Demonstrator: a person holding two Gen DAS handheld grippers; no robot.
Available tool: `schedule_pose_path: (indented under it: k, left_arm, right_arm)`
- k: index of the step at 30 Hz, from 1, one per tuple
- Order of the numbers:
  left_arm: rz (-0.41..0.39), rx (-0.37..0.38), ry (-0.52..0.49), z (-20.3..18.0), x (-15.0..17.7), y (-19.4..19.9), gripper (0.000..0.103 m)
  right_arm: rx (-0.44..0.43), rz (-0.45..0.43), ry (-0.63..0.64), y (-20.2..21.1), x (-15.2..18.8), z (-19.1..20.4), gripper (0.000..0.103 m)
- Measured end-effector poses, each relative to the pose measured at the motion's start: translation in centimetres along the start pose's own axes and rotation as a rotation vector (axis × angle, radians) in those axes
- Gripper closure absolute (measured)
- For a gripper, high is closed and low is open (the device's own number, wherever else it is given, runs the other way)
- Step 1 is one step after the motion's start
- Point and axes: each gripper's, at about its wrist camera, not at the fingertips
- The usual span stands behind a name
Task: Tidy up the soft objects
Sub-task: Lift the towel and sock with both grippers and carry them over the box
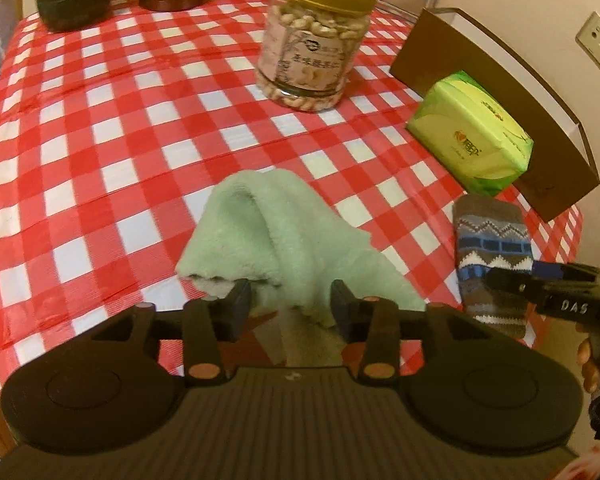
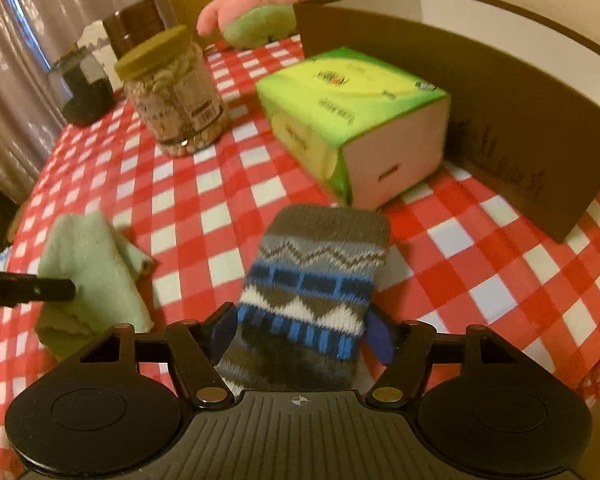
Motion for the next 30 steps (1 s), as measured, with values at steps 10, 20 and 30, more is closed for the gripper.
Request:
schedule_pose_path:
  k: [10,20,30]
  left_arm:
    - [-0.07,-0.029,0.059,2.1,-1.0,-0.3,0.031]
    - [-0.059,-0.033,0.005,0.1,-1.5,-3.5,0.029]
    - [-0.058,-0.02,-0.138,-2.9,-1.4,-4.0,0.074]
  right_arm:
    - [0.024,0.02,0.051,-1.6,0.0,1.9,0.025]
    - [0.049,0.03,0.051,-2.3,0.1,2.4,0.025]
    - [0.069,0.011,0.091,-2.5,0.3,3.0,0.027]
Point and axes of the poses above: each gripper's, at about its wrist camera, not at the fingertips, and y roughly against the way its jaws point, z to its left, x to its underside
